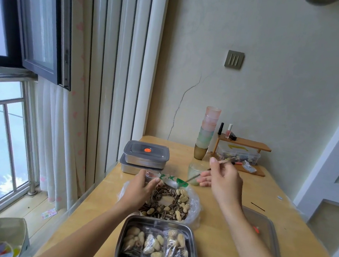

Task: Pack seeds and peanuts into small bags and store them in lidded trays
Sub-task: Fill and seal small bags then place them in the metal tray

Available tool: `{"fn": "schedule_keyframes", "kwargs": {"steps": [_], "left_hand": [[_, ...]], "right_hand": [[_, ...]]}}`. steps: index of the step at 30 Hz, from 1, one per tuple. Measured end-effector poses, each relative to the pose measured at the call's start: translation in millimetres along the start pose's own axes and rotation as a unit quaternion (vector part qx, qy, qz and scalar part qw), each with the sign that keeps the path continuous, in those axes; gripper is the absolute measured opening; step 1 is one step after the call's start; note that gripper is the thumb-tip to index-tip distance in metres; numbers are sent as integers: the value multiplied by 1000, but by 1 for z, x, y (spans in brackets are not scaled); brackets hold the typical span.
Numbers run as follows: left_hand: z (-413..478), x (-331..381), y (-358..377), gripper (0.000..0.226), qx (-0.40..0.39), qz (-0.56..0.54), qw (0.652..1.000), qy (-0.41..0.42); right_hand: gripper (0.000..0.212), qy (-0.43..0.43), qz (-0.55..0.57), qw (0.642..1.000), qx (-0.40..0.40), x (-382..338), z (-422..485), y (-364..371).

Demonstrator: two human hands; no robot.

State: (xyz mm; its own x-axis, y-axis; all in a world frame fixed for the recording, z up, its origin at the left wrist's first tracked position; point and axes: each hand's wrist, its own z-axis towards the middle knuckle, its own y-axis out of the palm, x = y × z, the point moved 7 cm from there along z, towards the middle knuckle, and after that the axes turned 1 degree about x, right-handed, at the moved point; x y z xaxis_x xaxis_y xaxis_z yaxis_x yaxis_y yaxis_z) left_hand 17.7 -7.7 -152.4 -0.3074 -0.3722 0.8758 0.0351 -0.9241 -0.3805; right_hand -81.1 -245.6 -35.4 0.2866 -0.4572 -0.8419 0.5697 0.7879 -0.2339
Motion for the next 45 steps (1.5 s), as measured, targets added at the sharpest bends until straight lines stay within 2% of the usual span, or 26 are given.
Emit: {"fn": "schedule_keyframes", "kwargs": {"steps": [3, 6, 11, 16, 20, 28, 33, 37, 45], "left_hand": [[-1, 1, 0, 26, 2, 4, 1000, 0], [-2, 4, 1, 27, -2, 27, 1000, 7], [0, 1, 8, 31, -39, 56, 997, 22], [1, 7, 18, 25, -60, 75, 995, 41], [0, 6, 24, 23, -78, 96, 991, 50], [2, 4, 28, 27, -90, 106, 989, 49], [4, 1, 30, 27, -90, 119, 988, 47], [5, 2, 31, 28, -86, 131, 986, 49], [7, -2, 33, 34, -98, 151, 983, 42]], "right_hand": [[30, 127, 43, 991, 5, 36, -10, 6], [31, 167, 52, 984, 29, 55, -21, 8], [39, 75, -22, 994, 70, 45, -25, 5], [33, -24, -75, 993, 89, 32, -30, 11], [23, -53, -81, 993, 73, 34, -32, 19], [25, -36, -84, 991, 94, 44, -25, 3], [17, -57, -101, 993, 26, 43, -27, 10], [17, -42, -132, 990, -32, 49, -28, 13], [21, 27, -54, 998, 8, 55, -17, -11]]}}
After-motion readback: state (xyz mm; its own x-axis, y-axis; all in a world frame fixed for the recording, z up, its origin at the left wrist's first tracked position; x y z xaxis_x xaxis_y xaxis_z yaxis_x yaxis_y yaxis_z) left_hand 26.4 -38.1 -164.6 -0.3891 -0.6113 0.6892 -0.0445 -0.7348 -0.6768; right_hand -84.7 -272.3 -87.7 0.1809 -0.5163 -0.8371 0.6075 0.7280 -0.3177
